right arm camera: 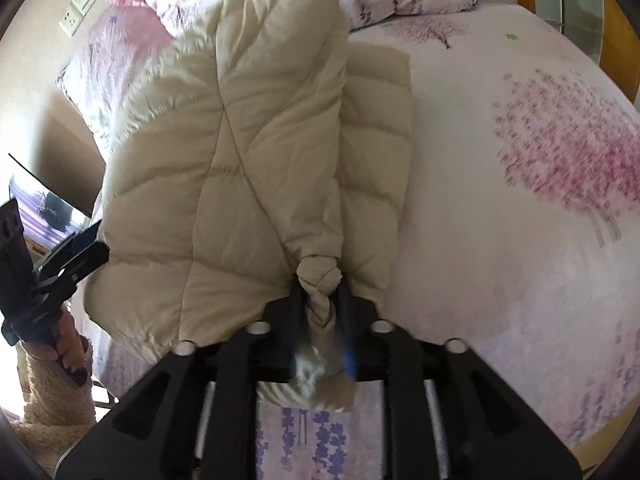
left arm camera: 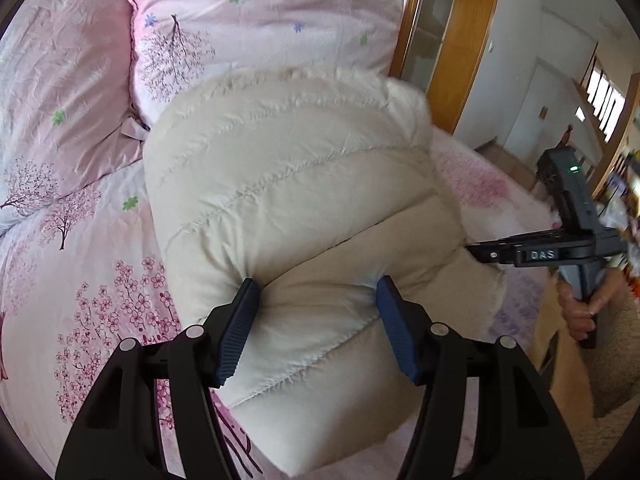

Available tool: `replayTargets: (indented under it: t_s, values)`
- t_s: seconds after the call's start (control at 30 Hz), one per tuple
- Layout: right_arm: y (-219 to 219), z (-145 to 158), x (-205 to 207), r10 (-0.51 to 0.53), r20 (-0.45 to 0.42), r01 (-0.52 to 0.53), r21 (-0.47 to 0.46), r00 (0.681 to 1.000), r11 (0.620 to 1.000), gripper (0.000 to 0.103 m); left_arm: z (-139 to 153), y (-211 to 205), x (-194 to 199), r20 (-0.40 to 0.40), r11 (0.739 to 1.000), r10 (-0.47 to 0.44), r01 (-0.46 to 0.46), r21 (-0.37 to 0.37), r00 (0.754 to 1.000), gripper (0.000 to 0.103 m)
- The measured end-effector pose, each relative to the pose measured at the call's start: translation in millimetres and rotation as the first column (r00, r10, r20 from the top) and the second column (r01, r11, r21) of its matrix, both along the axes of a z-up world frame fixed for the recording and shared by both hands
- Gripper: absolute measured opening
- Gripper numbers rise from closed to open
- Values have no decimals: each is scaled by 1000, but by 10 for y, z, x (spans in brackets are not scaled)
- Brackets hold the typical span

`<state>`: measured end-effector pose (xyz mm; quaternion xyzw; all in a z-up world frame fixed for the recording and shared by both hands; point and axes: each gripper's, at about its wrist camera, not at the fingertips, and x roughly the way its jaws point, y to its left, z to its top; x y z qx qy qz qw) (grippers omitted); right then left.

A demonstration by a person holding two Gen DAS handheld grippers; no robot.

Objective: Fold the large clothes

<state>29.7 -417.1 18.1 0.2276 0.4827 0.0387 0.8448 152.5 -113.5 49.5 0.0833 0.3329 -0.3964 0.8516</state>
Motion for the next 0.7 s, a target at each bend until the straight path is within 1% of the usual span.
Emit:
replayTargets:
  t_s: [0.03, 0.07, 0.1, 0.13, 0.2, 0.23, 0.3, 0.37, 0.43, 0.47, 0.5, 0.53, 0.57, 0.6, 0.67, 0.7]
  values:
    - [-88, 99, 5, -15, 36, 15, 17, 999, 1000, 42, 61, 62, 29, -10, 999, -1, 1, -33, 1000, 62]
    - [-142, 183, 21, -33, 69, 31, 29, 997, 999, 57, 148, 149, 98, -18, 997, 12, -13, -72, 1000, 63]
    - [-257, 336, 67, -66, 131, 59, 52, 989, 997, 65, 199, 192, 151, -16, 996, 29, -31, -86, 999, 64]
    - [-322, 415, 118, -83, 162, 73, 69, 983, 995, 67, 260, 235, 230, -10, 994, 59, -60, -94, 998, 65]
    - [-516, 568, 340, -136, 217, 108, 137, 967, 985, 69, 360, 281, 443, 3, 989, 104, -103, -102, 995, 66]
    - [-569, 598, 451, -148, 222, 113, 162, 964, 980, 69, 389, 285, 563, 0, 987, 127, -126, -100, 992, 66]
    - [-663, 605, 718, -158, 214, 110, 218, 964, 970, 69, 416, 266, 812, -22, 982, 159, -160, -99, 987, 66]
    - [-703, 558, 1016, -154, 181, 103, 265, 971, 959, 69, 420, 231, 986, -41, 979, 174, -177, -97, 984, 66]
    - [-703, 492, 1233, -147, 133, 106, 270, 980, 957, 68, 427, 183, 1189, -65, 976, 190, -196, -94, 980, 66]
    - [-688, 450, 1310, -139, 118, 103, 275, 983, 956, 59, 428, 175, 1231, -75, 975, 193, -200, -95, 978, 66]
    - [-676, 421, 1356, -130, 114, 93, 281, 985, 955, 25, 429, 144, 1299, -90, 975, 193, -201, -97, 977, 66]
    - [-657, 395, 1395, -120, 104, 88, 274, 987, 958, 19, 427, 120, 1318, -99, 974, 193, -203, -97, 976, 66]
    - [-650, 384, 1406, -134, 97, 106, 250, 986, 963, 16, 425, 95, 1356, -104, 975, 191, -201, -94, 976, 66]
    - [-654, 384, 1386, -154, 96, 132, 201, 983, 971, 13, 418, 57, 1387, -101, 976, 193, -201, -84, 976, 66]
    - [-693, 348, 1368, -183, 78, 172, 134, 980, 976, 12, 399, 20, 1413, -98, 977, 193, -200, -69, 976, 66]
    - [-727, 315, 1347, -189, 64, 181, 120, 980, 976, 12, 376, -6, 1431, -100, 978, 191, -197, -61, 977, 66]
